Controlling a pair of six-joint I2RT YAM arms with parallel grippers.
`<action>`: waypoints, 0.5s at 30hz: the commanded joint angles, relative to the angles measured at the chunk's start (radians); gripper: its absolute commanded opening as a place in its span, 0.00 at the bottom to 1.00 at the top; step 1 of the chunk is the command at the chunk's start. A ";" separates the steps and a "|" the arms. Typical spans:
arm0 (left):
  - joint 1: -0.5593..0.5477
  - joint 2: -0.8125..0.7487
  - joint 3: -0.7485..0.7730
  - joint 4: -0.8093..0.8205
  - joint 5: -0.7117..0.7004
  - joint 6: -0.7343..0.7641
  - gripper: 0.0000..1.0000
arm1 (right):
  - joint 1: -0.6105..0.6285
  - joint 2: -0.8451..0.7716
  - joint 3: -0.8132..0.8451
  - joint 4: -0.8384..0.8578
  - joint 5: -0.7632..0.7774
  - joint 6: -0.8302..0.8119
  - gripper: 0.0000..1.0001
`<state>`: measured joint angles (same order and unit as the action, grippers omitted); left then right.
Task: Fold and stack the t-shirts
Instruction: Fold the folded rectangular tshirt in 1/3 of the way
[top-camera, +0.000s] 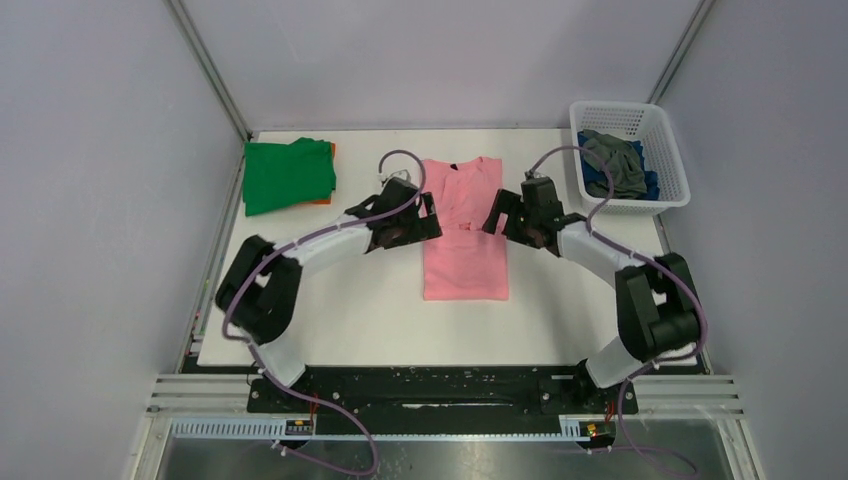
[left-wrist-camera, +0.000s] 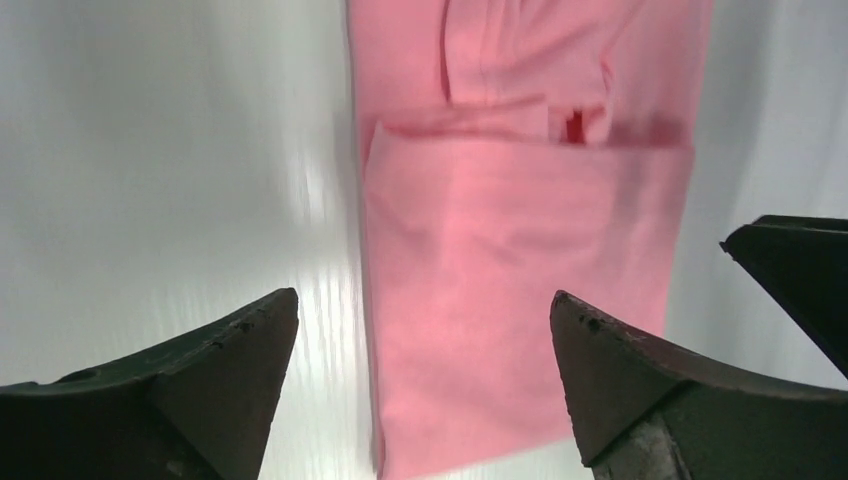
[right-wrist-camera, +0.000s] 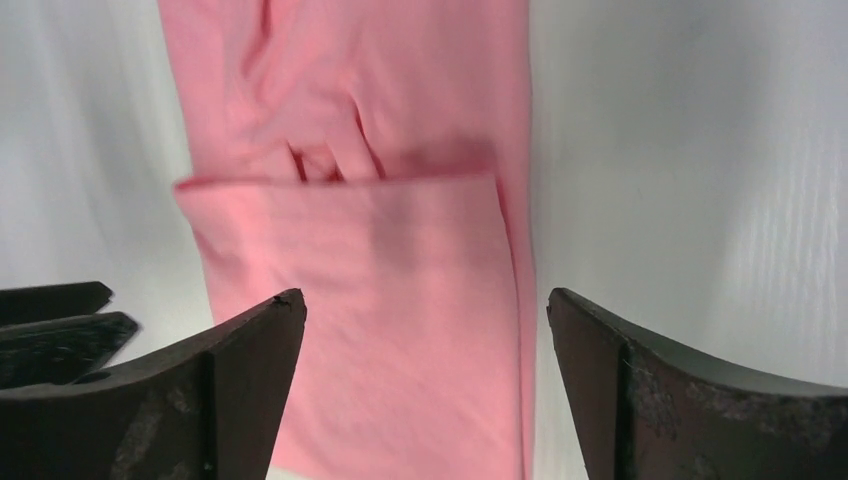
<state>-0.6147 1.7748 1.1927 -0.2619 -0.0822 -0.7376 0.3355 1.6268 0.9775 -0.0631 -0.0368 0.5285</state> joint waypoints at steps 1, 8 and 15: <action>-0.006 -0.161 -0.171 0.082 0.142 -0.019 0.99 | 0.001 -0.182 -0.172 0.016 -0.071 0.030 0.99; -0.094 -0.271 -0.379 0.125 0.147 -0.079 0.95 | 0.006 -0.409 -0.409 -0.022 -0.166 0.123 0.96; -0.146 -0.189 -0.382 0.123 0.125 -0.116 0.76 | 0.014 -0.439 -0.532 0.036 -0.195 0.151 0.75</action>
<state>-0.7567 1.5429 0.7956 -0.1860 0.0383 -0.8215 0.3405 1.1881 0.4889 -0.0895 -0.1875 0.6468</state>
